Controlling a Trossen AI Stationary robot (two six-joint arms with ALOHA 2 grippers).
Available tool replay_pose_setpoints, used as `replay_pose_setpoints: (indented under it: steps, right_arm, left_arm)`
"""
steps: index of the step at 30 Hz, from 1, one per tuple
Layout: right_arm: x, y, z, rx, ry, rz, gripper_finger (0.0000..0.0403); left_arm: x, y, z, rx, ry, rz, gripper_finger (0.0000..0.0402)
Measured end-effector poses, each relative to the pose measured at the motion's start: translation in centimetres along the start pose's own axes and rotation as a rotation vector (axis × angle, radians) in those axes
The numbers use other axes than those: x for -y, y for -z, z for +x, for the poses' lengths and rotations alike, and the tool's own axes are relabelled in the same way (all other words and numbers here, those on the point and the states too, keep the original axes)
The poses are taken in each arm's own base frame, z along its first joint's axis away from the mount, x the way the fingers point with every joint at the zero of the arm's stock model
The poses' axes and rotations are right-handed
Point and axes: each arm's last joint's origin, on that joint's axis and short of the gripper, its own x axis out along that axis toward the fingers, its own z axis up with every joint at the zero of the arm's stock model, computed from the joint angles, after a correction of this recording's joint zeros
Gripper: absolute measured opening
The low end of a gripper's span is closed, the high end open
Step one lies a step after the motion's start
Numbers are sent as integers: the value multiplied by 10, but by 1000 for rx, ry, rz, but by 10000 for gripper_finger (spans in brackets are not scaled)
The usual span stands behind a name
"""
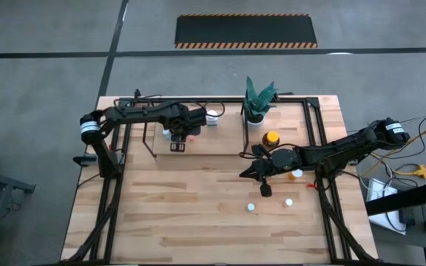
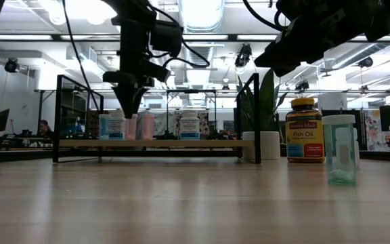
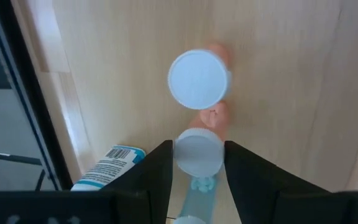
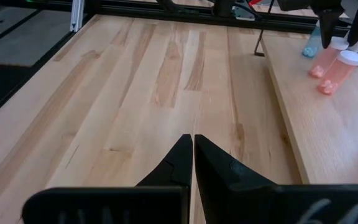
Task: Pick and place medicine bottles onto shelf by color
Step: Put the left pink medicine bottle on the shelf, then put the blue medicine bottle on the shelf
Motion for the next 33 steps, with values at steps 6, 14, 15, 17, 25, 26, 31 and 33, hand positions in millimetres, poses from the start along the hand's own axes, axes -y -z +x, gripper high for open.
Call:
replay_pose_setpoints:
  steps: [6,14,15,17,25,26,31,33]
  right_arm:
    - [0,0,0,0,0,0,9]
    - [0,1,0,-12,0,0,9]
    - [0,2,0,-17,0,0,9]
    - [0,2,0,-21,-1,0,9]
    - [-1,2,0,-22,-32,36,9]
    - [-2,2,0,-21,-51,43,9]
    - [-8,3,-1,-41,-103,56,9]
    - [-14,3,-1,-74,-122,48,9]
  left_arm:
    - [-4,1,-10,-20,-45,-3,126]
    - [-6,0,-23,5,-49,-54,126]
    - [-5,0,-24,9,-47,-56,126]
    - [-3,0,-26,17,-45,-59,126]
    - [25,0,-48,99,-43,-141,126]
    - [31,-1,-53,126,-43,-148,126]
    - [69,-6,-77,345,-32,-124,126]
    - [86,-8,-85,447,-22,-92,126]
